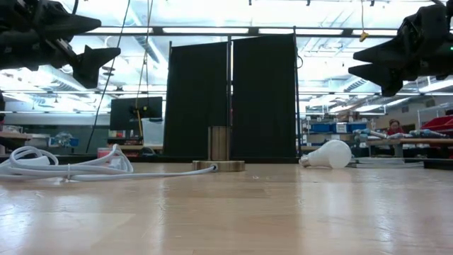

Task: Screw lightbulb
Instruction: Return to home position

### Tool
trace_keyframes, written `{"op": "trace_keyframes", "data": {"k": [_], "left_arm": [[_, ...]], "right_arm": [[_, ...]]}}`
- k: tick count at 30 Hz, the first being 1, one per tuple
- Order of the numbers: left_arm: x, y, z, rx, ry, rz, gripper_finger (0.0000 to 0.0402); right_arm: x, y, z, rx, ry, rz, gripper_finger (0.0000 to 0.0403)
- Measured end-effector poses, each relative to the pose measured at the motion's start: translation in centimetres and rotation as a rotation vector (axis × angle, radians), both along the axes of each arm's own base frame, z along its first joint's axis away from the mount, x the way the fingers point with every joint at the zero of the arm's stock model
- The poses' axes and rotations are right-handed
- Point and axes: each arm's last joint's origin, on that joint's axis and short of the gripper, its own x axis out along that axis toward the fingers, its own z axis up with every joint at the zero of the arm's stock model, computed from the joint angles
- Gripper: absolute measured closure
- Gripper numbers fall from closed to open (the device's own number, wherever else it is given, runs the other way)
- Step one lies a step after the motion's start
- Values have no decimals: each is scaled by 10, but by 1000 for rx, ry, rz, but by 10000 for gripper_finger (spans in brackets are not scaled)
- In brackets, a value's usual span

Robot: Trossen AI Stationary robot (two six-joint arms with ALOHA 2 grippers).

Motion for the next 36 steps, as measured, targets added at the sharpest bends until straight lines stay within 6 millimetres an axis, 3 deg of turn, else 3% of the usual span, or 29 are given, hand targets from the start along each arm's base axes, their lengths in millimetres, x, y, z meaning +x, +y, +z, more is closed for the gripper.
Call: {"op": "trace_keyframes", "data": {"k": [4,12,36], "left_arm": [[0,0,0,0,0,-2,103],[0,0,0,0,0,-1,103],[0,0,0,0,-1,0,103]], "right_arm": [[0,2,0,-120,36,48,173],[1,13,-5,-387,74,407,173],[1,15,-4,-402,69,415,173]]}}
